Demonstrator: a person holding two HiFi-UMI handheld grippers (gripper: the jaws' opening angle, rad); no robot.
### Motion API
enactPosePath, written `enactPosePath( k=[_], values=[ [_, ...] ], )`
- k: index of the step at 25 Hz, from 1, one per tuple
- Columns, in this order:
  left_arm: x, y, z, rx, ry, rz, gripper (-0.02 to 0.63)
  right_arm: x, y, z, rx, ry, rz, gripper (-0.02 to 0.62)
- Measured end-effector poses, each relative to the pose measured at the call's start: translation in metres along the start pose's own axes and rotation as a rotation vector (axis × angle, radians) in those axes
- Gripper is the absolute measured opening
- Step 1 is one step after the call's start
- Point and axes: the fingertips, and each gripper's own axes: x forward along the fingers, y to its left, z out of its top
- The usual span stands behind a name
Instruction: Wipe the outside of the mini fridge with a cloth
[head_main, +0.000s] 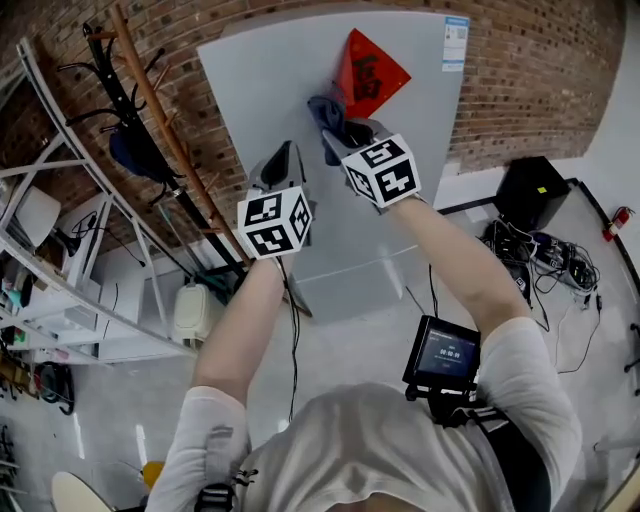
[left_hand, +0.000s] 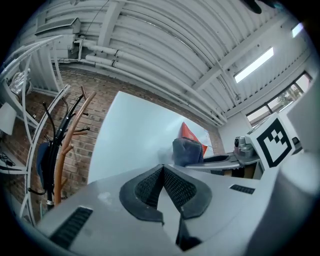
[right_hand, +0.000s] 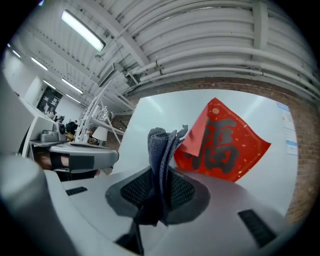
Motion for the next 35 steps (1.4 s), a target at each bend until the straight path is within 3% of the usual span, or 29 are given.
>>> enactPosePath(
  k=[11,35],
  values=[
    [0.041,-0.073,-0.014,-0.006,0.013,-0.050,0.000,-0.044,-0.079,-0.028,0.035,0.011,-0.051,0.080],
    [0.128,-0.170,-0.041,-0.015,0.018,-0.097,0.000,-0.109,-0.268,-0.096,0.100,0.059,-0.256,0.080]
  ],
)
